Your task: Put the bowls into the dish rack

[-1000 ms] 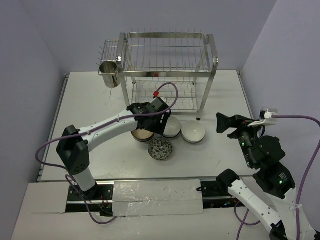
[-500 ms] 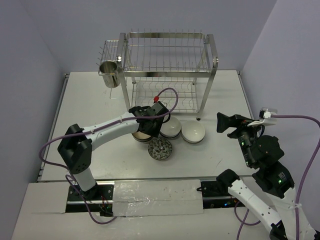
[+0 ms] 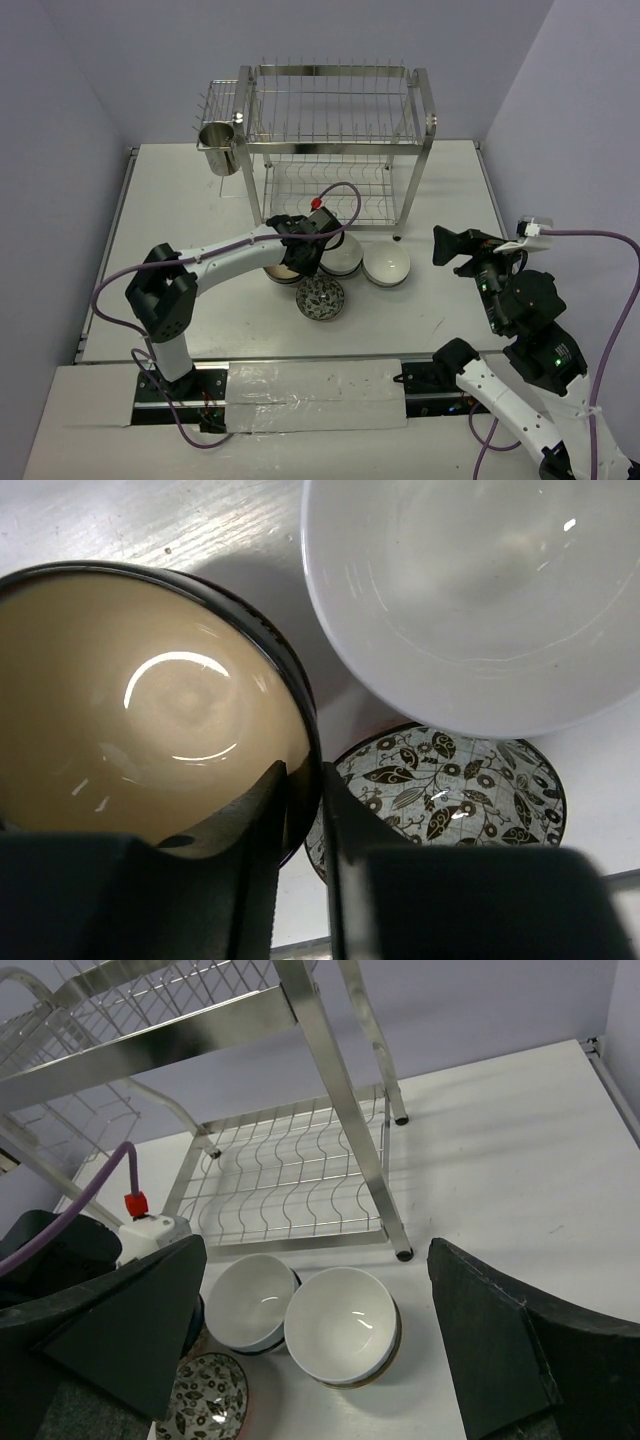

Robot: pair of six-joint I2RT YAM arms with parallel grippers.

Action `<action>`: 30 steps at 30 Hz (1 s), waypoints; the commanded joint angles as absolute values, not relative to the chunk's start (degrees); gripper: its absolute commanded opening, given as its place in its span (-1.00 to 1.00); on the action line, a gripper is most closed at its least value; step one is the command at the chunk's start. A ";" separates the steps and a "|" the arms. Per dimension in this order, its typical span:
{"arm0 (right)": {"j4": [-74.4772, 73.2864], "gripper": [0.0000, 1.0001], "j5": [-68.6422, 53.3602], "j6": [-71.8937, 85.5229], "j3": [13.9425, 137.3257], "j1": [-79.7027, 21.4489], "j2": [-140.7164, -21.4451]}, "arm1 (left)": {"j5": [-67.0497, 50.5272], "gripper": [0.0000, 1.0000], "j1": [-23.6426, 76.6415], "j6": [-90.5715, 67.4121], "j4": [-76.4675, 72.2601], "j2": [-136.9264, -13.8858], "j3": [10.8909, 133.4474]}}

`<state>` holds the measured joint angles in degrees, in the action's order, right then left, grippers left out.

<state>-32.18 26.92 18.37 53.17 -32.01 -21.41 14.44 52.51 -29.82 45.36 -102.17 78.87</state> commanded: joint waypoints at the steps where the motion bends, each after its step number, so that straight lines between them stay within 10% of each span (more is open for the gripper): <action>1: -30.94 0.98 28.12 17.93 53.09 -32.43 -21.01 | 14.94 -0.58 52.56 -30.15 45.70 -102.22 80.77; 7: -30.85 0.98 29.09 16.88 53.26 -32.52 -20.74 | 14.68 -1.00 52.56 -29.80 47.63 -101.52 83.31; 30: -30.15 0.95 27.77 15.03 54.76 -32.43 -21.36 | 3.87 -0.99 52.56 -34.10 38.78 -81.84 111.36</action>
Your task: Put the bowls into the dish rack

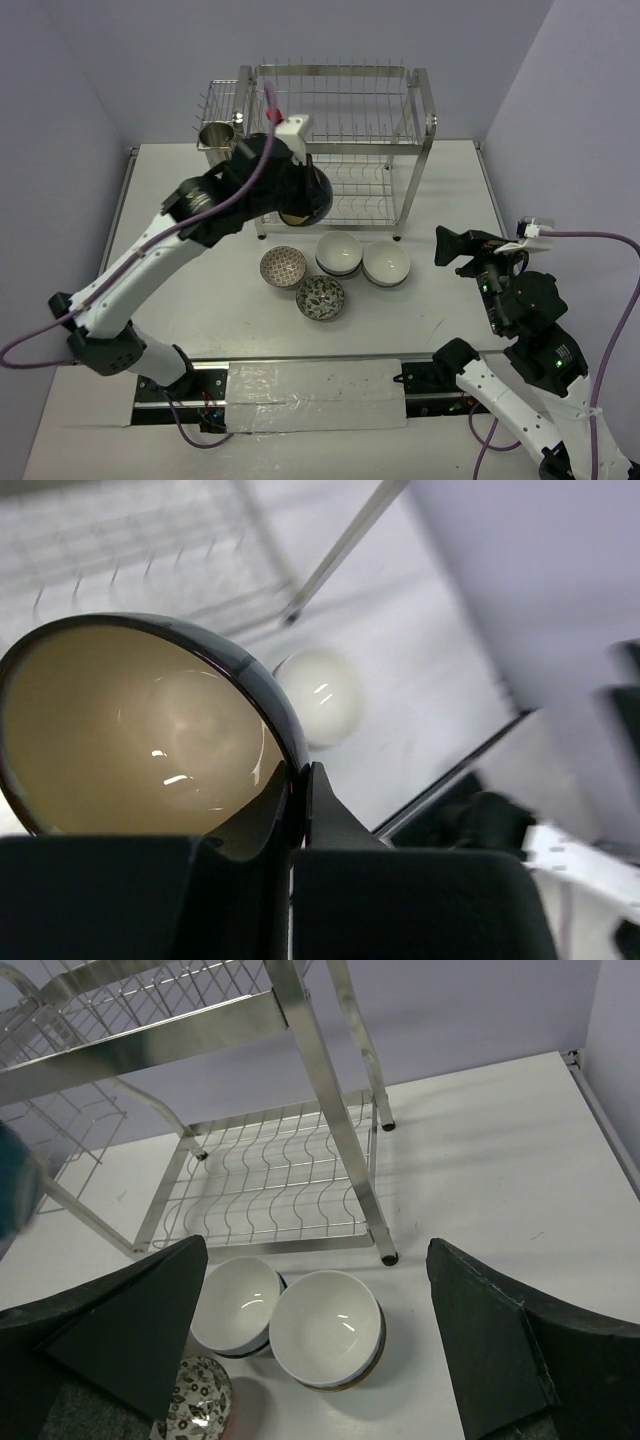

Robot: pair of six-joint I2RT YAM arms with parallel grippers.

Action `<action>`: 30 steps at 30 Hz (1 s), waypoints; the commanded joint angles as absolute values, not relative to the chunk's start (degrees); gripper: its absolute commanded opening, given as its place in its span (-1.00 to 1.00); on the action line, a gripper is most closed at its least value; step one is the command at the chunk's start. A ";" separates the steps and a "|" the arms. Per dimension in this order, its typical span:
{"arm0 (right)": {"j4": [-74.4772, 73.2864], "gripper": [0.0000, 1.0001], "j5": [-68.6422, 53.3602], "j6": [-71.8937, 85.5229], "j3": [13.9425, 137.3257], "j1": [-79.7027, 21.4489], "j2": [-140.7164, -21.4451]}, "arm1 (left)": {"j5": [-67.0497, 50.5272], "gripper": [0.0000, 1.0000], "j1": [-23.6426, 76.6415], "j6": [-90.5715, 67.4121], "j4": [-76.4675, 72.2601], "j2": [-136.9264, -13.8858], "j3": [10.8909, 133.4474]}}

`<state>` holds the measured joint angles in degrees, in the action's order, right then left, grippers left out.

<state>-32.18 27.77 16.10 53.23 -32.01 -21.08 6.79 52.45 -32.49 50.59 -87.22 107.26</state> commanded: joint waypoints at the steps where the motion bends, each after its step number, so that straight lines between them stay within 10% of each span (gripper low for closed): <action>1: -30.15 0.96 27.69 14.94 55.02 -32.43 -21.27 | 4.04 -1.00 52.47 -34.10 36.85 -80.26 111.27; 30: -33.40 0.93 21.98 11.95 56.34 -32.43 -17.58 | -0.26 -1.00 34.54 -44.05 -37.52 -77.52 87.02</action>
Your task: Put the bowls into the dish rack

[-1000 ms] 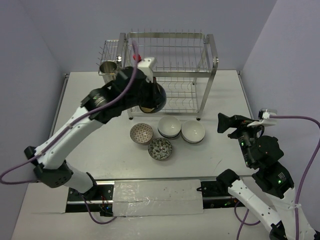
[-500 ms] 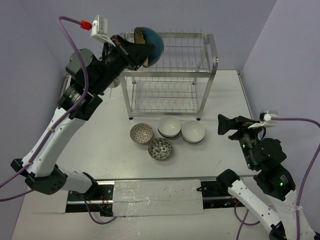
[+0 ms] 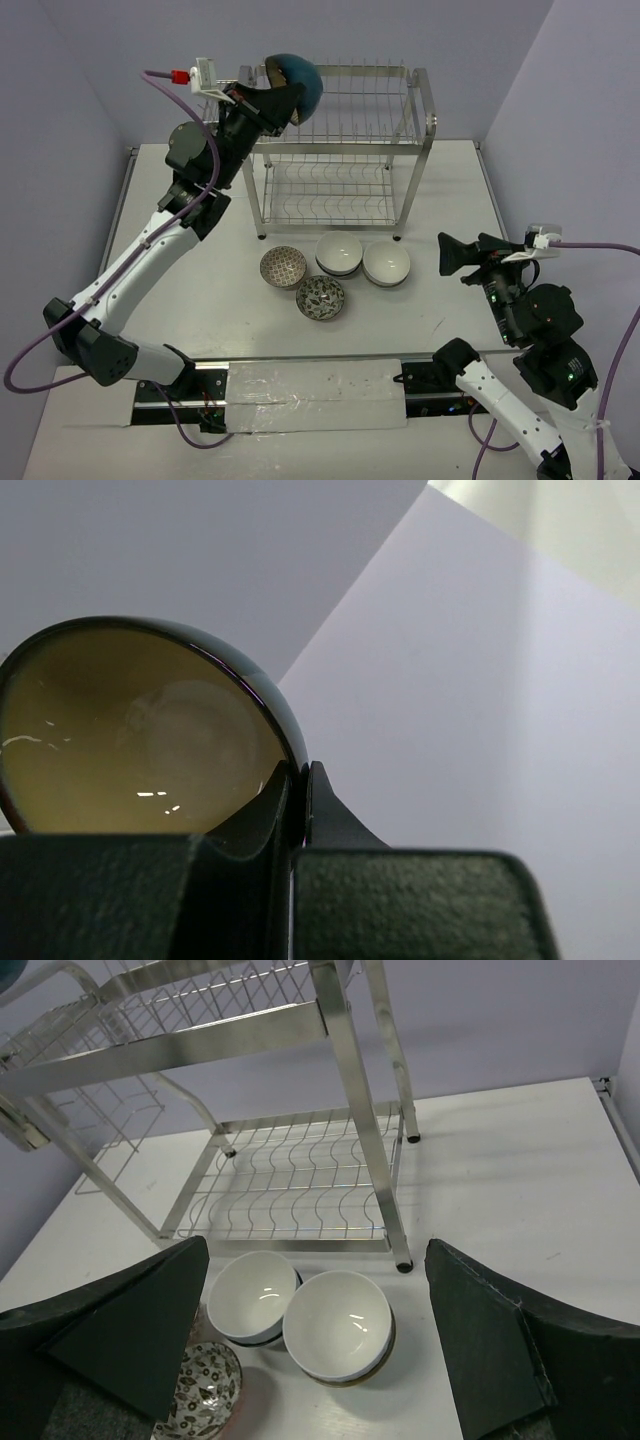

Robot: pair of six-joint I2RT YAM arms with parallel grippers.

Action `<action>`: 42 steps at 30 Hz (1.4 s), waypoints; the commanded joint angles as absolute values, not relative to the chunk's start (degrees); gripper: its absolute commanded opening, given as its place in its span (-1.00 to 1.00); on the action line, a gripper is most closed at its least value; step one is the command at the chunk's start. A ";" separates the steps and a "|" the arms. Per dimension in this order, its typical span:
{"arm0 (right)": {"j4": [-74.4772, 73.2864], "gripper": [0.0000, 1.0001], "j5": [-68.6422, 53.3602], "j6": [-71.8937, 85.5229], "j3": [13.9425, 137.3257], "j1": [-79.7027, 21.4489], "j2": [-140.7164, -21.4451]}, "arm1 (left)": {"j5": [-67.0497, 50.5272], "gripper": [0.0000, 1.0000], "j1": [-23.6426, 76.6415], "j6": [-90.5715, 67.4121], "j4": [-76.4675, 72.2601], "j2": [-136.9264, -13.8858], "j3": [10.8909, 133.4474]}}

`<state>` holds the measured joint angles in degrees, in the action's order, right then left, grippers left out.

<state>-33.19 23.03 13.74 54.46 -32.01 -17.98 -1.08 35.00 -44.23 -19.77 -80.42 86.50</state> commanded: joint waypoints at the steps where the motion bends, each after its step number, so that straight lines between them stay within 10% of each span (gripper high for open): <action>1: -33.40 0.93 21.80 11.87 56.16 -32.43 -17.58 | 1.04 -1.00 34.37 -43.77 -37.53 -77.52 86.14; 42: -37.35 0.93 20.30 3.78 56.51 -36.12 -16.00 | 26.80 -1.00 38.94 -37.70 -69.52 -85.96 68.22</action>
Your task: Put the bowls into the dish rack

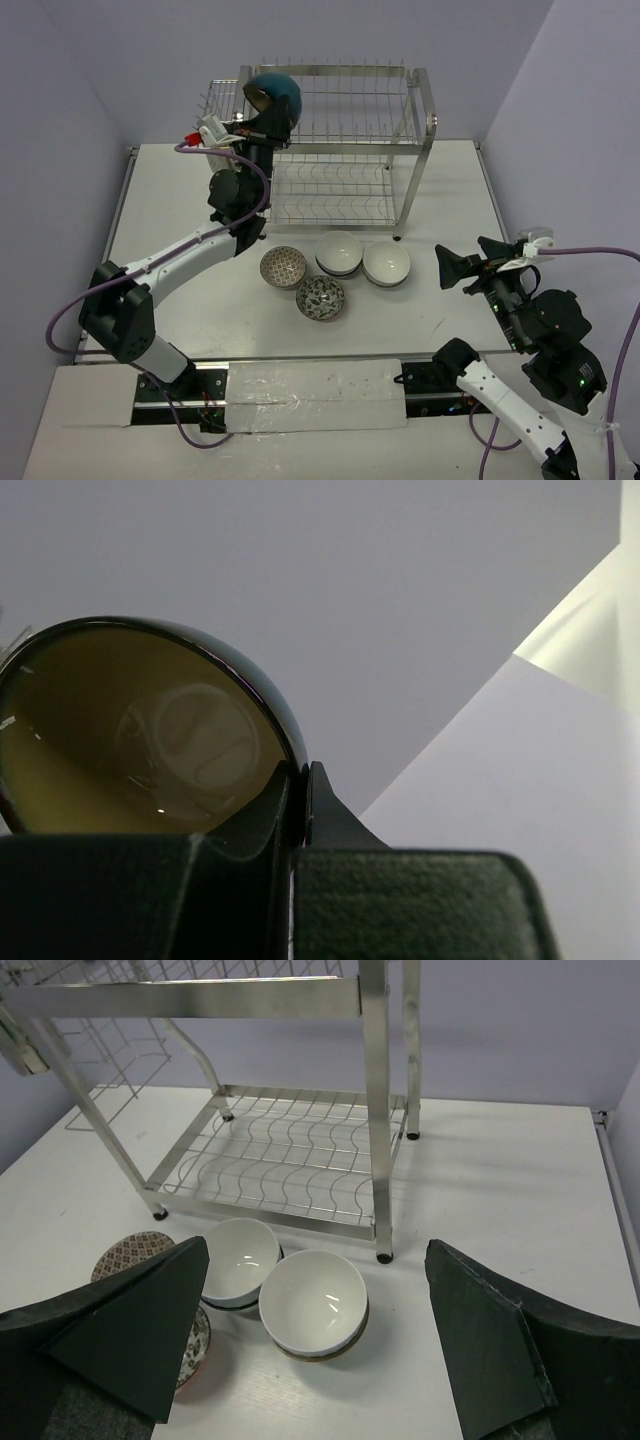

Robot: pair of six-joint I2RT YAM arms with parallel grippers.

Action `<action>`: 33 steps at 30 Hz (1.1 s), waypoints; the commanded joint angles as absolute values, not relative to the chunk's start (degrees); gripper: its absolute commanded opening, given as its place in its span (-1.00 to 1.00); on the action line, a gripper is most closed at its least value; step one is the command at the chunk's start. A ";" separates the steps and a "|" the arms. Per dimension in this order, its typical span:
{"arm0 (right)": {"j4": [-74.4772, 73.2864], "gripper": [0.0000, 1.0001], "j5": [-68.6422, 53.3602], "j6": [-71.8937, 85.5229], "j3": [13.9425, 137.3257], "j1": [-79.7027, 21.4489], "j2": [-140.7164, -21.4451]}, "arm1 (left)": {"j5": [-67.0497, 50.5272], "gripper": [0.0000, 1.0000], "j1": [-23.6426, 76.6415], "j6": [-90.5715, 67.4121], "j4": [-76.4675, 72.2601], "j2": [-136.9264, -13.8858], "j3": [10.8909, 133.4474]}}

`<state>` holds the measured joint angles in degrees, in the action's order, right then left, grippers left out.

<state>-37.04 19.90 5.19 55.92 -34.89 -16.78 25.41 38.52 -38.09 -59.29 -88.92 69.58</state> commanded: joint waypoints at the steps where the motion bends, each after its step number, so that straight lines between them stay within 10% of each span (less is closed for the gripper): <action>1: -37.35 0.93 20.56 3.69 56.34 -36.38 -16.00 | 27.24 -1.00 39.02 -38.14 -69.70 -85.78 67.68; 33: -37.44 0.94 19.16 4.48 56.16 -37.62 -15.47 | 31.20 -0.79 40.52 -41.93 -67.77 -79.10 55.81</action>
<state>-37.34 19.79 4.62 55.90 -36.88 -16.21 30.28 40.32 -41.43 -65.04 -81.69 55.81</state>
